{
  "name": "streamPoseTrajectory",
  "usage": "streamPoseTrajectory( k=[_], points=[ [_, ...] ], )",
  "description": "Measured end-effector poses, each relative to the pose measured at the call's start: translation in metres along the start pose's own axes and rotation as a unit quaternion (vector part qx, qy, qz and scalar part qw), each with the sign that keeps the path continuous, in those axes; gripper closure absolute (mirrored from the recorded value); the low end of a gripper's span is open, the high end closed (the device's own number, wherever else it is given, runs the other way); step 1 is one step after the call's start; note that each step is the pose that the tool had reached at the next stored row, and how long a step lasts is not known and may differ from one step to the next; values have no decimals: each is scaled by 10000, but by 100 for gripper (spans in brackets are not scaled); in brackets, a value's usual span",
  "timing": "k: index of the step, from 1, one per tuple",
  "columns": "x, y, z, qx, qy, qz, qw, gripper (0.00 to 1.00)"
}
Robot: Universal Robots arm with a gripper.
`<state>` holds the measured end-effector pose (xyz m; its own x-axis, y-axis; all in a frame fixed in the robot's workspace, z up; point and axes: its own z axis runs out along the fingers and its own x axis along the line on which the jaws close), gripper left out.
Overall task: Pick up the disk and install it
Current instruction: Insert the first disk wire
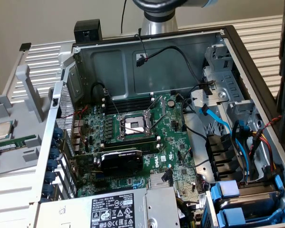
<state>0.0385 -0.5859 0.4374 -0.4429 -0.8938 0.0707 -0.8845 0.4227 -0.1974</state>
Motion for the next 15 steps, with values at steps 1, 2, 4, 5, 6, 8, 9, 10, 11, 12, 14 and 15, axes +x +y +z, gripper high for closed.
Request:
streamPoseTrajectory(
  k=[1,2,4,5,6,8,9,10,11,12,14,15],
  points=[
    [-1,1,4,0,-16,-92,10000,51],
    [-1,2,10,5,-34,-180,9998,51],
    [-2,5,22,19,-69,-356,9993,51],
    [-2,6,29,25,-87,-446,9990,51],
    [-3,7,35,31,-104,-532,9985,51],
    [-4,10,49,44,-140,-710,9974,51],
    [-4,12,58,48,-158,-801,9967,51],
    [-5,14,68,49,-174,-888,9959,51],
    [-6,16,78,50,-189,-983,9950,51],
    [-6,18,87,48,-203,-1071,9940,51],
    [-7,22,103,33,-227,-1248,9919,51],
    [-8,23,111,20,-238,-1329,9908,51]
  ],
)
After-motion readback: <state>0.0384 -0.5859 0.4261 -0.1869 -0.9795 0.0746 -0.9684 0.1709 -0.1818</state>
